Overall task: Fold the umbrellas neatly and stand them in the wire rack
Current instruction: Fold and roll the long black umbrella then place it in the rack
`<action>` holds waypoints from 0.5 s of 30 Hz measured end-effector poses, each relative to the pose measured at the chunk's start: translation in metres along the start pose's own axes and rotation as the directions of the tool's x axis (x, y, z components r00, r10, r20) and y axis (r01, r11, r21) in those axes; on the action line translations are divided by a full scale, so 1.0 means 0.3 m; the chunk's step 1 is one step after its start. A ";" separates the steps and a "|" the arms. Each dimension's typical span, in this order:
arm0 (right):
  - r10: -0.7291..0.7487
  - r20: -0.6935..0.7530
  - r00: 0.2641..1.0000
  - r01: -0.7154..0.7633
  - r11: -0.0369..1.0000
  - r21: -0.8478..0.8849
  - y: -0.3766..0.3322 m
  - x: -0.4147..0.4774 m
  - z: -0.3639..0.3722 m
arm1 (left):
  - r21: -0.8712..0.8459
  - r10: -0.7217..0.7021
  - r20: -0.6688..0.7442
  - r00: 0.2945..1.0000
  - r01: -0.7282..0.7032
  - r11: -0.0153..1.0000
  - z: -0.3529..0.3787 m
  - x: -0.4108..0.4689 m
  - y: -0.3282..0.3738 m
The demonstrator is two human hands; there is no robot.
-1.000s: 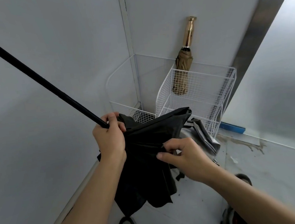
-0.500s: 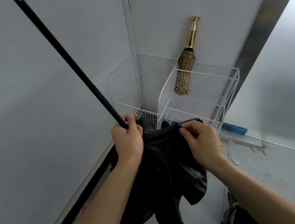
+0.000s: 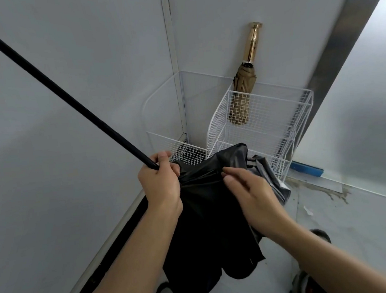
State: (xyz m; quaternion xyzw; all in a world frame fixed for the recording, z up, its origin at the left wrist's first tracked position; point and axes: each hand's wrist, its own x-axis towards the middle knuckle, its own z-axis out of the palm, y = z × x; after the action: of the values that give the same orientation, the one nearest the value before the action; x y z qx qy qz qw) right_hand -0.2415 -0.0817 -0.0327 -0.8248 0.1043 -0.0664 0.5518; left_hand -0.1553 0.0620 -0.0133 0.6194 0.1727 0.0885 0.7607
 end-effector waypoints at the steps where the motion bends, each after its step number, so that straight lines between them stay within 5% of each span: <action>1: 0.076 0.009 0.997 -0.077 0.993 0.087 0.001 0.012 -0.004 | 0.000 0.004 0.003 1.000 -0.004 1.000 0.000 -0.001 0.002; 3: 0.065 0.044 0.997 -0.064 0.998 -0.029 0.015 0.026 -0.018 | -0.004 0.010 0.015 1.000 -0.010 1.000 -0.002 0.000 0.006; 6: -0.001 0.277 0.961 0.083 0.955 -0.284 0.023 0.010 -0.022 | 0.005 0.008 0.047 0.999 -0.008 1.000 -0.003 -0.011 0.014; 10: 0.040 0.405 0.913 0.234 0.762 -0.604 0.033 -0.007 0.006 | -0.020 -0.006 0.114 0.993 0.009 1.000 0.004 -0.052 0.030; 12: 0.031 0.336 0.941 0.202 0.745 -0.636 0.041 -0.002 0.012 | -0.065 -0.044 0.182 0.982 0.057 0.996 0.005 -0.076 0.034; 15: 0.070 0.316 0.946 0.104 0.860 -0.500 0.038 0.027 -0.005 | -0.073 -0.037 0.329 0.944 0.065 0.995 -0.007 -0.092 0.054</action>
State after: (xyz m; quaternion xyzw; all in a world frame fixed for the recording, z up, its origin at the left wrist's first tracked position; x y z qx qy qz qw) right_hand -0.2349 -0.0891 -0.0426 -0.9415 0.0188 0.0949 0.3228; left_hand -0.1803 0.0578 0.0062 0.5889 0.0564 -0.0281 0.8058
